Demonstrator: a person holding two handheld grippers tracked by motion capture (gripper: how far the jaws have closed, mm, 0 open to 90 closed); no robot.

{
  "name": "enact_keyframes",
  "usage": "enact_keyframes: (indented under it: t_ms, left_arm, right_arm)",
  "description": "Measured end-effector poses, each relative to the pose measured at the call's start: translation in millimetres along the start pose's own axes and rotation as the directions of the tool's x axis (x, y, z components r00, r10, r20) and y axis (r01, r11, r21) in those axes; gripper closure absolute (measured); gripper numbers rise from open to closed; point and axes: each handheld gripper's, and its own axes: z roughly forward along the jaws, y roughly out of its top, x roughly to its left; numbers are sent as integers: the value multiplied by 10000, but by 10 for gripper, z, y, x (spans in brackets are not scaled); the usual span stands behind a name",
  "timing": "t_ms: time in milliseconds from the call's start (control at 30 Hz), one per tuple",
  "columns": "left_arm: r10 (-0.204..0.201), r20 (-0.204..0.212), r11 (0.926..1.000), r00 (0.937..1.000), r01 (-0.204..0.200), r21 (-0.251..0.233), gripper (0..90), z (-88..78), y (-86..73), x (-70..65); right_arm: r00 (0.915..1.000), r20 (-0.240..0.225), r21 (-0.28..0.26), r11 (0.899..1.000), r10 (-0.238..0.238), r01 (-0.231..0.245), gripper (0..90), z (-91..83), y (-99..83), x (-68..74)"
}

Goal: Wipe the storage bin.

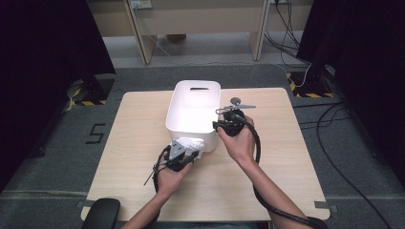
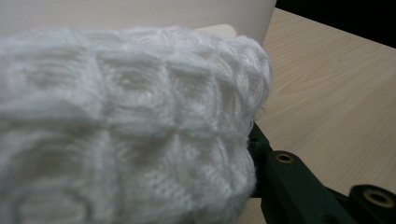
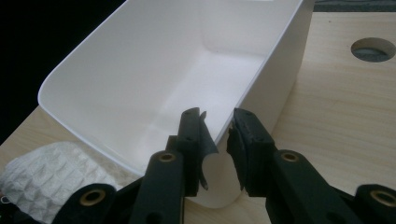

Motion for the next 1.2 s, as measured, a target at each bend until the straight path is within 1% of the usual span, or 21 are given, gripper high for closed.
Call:
enact_keyframes:
  t_ms: [133, 500, 767, 1033, 1200]
  left_arm:
    - [-7, 21, 10000, 10000, 7, 26, 753, 21, -19, 5]
    - [43, 87, 9992, 10000, -47, 395, 753, 103, -83, -11]
    - [37, 153, 9989, 9999, -44, 458, 753, 132, -73, -33]
    - [137, 299, 9988, 9995, -151, 475, 753, 188, -49, -101]
    - [69, 316, 9990, 9995, -82, 435, 753, 189, -47, -103]
  right_arm:
    - [10000, 1, 2, 10000, 5, -5, 740, 0, 0, 1]
    - [10000, -18, -18, 10000, -11, 11, 740, 1, -1, -1]
    - [10000, -10, -22, 10000, -16, 16, 740, 0, -2, 0]
    - [10000, -10, -15, 10000, 3, -3, 740, -1, -3, 1]
    - [10000, -16, -15, 10000, 4, -4, 740, -1, -2, 0]
